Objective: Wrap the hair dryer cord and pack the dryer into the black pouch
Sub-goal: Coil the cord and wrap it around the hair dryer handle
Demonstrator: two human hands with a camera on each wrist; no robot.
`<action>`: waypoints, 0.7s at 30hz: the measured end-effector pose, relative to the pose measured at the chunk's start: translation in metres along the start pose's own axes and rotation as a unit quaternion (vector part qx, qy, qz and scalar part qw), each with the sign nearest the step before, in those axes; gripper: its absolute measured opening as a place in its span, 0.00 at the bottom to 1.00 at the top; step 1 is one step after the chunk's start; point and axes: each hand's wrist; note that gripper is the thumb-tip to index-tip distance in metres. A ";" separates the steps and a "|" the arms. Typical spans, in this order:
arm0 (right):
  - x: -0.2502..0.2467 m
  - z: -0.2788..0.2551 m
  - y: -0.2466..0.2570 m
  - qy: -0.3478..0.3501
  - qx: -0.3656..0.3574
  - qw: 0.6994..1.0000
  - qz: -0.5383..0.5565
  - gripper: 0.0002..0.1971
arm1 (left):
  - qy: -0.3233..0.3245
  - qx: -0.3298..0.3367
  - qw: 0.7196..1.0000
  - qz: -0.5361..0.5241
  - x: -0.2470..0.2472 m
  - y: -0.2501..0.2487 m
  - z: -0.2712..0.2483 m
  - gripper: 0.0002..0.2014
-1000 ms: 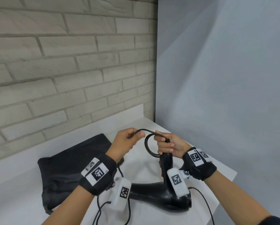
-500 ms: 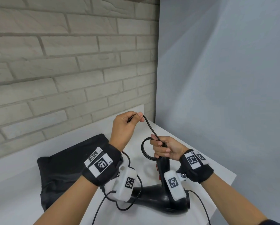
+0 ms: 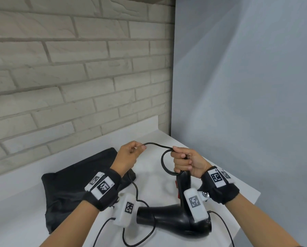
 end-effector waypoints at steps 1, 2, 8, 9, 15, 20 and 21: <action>-0.004 -0.001 0.000 -0.001 -0.007 1.000 0.010 0.20 | 0.036 -0.019 0.999 -0.004 -0.004 0.005 -0.006 0.09; -0.009 -0.003 0.000 -0.002 -0.011 1.000 0.021 0.21 | 0.072 -0.038 0.997 -0.011 -0.008 0.012 -0.014 0.09; -0.028 -0.013 -0.001 -0.021 -0.033 0.997 0.073 0.24 | 0.167 -0.152 0.972 -0.068 -0.039 0.056 -0.059 0.24; -0.032 -0.013 -0.002 -0.023 -0.038 0.996 0.076 0.24 | 0.155 -0.162 0.972 -0.069 -0.043 0.061 -0.063 0.24; -0.045 -0.009 -0.004 -0.035 -0.054 0.993 0.103 0.24 | 0.015 -0.021 0.996 0.085 -0.061 0.058 -0.077 0.08; -0.043 -0.003 -0.005 -0.051 -0.053 0.992 0.099 0.24 | 0.049 0.166 0.913 0.369 -0.050 0.035 -0.090 0.18; -0.041 -0.001 -0.004 -0.056 -0.051 0.993 0.094 0.24 | 0.064 0.177 0.895 0.403 -0.047 0.031 -0.092 0.21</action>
Point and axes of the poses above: each hand's wrist, its own z-axis towards the middle knuckle, its own x-axis out of the palm, y = z × x, and after that the axes turned 6 degrees about x, right-handed
